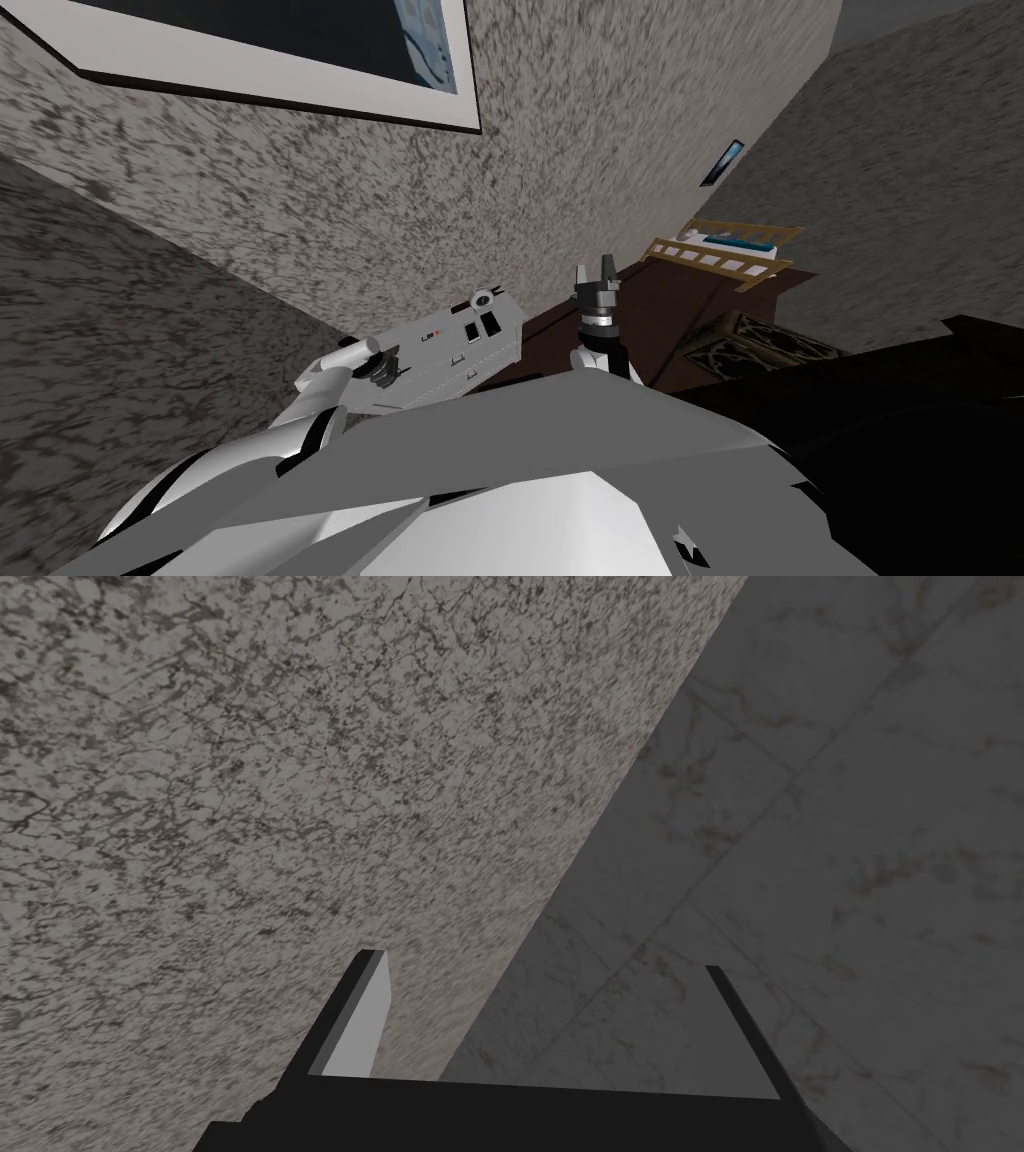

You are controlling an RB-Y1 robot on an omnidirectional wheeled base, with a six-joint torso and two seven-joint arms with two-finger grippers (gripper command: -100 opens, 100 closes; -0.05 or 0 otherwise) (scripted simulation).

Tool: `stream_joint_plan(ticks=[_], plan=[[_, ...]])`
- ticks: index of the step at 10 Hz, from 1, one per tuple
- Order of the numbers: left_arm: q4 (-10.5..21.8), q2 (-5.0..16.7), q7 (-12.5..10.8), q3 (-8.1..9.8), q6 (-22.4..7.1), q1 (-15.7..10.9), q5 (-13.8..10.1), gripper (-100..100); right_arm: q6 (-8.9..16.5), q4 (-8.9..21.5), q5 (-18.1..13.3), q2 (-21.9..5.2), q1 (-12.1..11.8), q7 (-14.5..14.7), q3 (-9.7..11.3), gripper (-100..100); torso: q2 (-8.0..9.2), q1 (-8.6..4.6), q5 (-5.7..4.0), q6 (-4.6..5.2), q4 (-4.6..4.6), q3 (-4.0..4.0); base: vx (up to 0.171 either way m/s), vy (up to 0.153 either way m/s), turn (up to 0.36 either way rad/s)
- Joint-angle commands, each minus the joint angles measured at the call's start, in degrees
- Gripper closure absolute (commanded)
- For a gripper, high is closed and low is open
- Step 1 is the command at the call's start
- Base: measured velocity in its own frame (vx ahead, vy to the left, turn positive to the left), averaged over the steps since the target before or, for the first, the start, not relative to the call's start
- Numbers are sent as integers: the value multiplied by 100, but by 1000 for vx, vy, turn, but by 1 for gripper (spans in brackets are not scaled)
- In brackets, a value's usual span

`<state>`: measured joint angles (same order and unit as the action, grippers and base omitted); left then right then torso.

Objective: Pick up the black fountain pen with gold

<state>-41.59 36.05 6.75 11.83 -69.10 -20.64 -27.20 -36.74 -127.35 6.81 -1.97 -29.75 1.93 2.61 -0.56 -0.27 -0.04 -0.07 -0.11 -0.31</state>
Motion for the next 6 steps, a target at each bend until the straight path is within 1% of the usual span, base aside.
stream_joint_plan(ticks=[1,2,4,5,6], plan=[[-205,34,151,-6,-117,86,-70,100,0,0,0,0,0,0,0,0,0,0,0,0,0,0,115,-99,171],[-378,85,322,-17,-221,157,-144,100,0,0,0,0,1,0,0,0,4,2,0,3,1,2,125,-89,265],[-552,136,493,-29,-326,227,-218,100,0,0,0,0,0,0,0,0,3,7,-1,-1,1,2,118,-95,216],[-522,124,420,-21,-303,218,-195,100,0,0,0,0,1,0,0,0,6,5,0,2,1,3,44,-49,46],[-532,129,441,-21,-317,223,-199,0,0,0,0,-1,2,0,0,0,22,22,4,7,4,11,8,-10,-7]])
